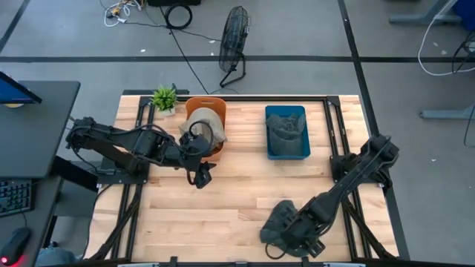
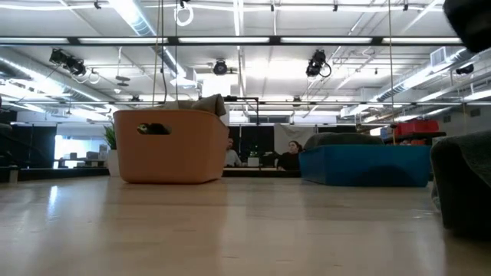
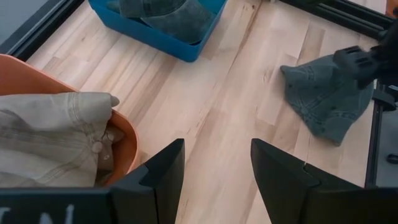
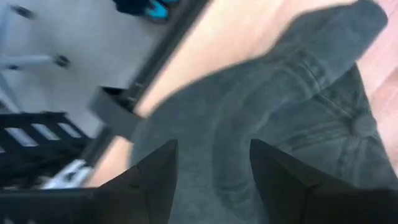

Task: Pick & Place hat
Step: Put the black cap into the blue bin

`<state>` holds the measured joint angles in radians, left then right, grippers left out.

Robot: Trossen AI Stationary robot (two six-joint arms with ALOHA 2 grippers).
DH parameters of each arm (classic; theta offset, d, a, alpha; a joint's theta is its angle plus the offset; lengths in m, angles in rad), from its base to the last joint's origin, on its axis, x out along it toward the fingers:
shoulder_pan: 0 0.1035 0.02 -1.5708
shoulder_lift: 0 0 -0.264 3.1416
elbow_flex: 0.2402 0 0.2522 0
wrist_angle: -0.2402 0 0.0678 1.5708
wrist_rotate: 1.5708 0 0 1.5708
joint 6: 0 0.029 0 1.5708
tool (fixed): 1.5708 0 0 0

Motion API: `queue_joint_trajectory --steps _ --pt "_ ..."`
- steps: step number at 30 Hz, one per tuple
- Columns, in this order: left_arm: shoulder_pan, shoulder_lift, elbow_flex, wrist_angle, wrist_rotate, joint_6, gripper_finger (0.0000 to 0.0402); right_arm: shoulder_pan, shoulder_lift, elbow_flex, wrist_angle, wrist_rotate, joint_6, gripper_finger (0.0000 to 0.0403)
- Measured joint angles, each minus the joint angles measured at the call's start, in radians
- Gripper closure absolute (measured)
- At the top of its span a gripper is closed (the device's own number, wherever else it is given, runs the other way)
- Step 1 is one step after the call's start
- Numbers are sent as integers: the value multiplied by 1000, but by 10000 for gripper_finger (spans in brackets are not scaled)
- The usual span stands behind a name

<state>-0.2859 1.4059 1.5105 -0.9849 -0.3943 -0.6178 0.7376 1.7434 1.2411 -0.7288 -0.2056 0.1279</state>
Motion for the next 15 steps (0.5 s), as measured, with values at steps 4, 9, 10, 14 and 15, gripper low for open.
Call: queue_joint_trajectory --steps 4,9,10,14,15 --pt "0 0 0 0 0 0 214 -1 48 0 -5 71 -6 202" --pt "0 0 0 0 0 0 214 -5 105 0 -6 72 -14 202" --pt "0 0 0 0 0 0 214 -5 115 0 -7 79 -13 202" --pt "0 0 0 0 0 0 214 -4 131 1 -8 91 57 207" --pt "0 0 0 0 0 0 214 -4 131 1 -12 90 65 213"
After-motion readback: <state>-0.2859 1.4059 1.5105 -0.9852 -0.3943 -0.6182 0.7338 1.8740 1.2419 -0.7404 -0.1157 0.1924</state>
